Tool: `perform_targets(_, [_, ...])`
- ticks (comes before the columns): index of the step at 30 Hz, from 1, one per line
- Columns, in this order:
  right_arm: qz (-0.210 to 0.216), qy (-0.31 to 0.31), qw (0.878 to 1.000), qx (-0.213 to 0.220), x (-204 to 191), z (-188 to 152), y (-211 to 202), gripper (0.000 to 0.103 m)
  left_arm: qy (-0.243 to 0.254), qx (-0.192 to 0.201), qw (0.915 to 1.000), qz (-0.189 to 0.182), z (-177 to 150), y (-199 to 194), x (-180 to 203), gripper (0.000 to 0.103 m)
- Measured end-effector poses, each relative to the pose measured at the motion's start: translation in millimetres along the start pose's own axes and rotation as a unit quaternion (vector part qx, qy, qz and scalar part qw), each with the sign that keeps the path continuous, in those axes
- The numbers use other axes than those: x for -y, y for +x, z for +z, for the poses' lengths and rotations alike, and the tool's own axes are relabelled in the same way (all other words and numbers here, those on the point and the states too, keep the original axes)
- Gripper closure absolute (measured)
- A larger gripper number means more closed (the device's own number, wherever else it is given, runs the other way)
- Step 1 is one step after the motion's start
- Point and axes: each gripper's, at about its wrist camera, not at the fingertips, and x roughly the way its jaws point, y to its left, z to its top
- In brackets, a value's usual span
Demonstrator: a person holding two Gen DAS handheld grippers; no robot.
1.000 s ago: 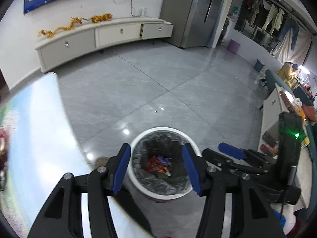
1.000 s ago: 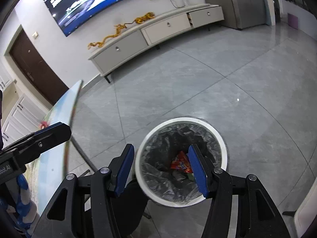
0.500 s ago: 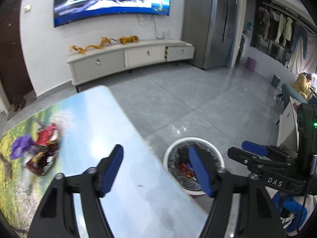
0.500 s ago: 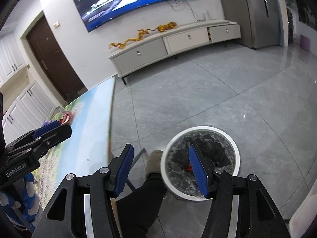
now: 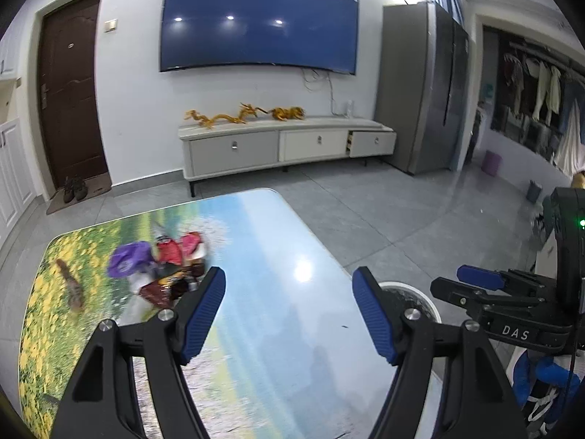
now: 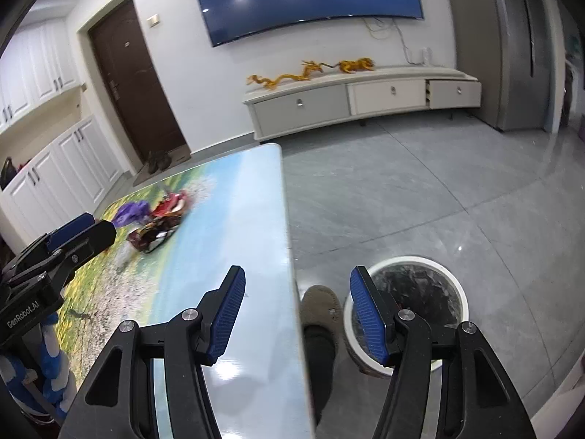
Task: Collect trash
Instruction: 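Move both open tools back over the table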
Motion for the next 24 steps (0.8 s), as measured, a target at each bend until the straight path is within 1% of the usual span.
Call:
perform_targets(5, [-0.001, -0.029, 1.0, -0.001, -34, 4, -3, 0.044, -0.026, 0.02, 0.9994, 0.012, -7, -17, -33, 0.032])
perform_targets(13, [0.0, -0.064, 0.998, -0.01, -73, 7, 1, 0.044, -0.057, 0.047, 0.9965, 0.038, -19, -38, -81, 0.032])
perform_targets(19, [0.005, -0.089, 0.996, -0.021, -102, 7, 9, 0.044, -0.073, 0.055, 0.9943, 0.056, -30, -45, -110, 0.032])
perform_targets(24, [0.012, -0.108, 0.994, -0.031, -126, 9, 22, 0.044, -0.091, 0.048, 0.992, 0.072, -37, -47, -136, 0.032])
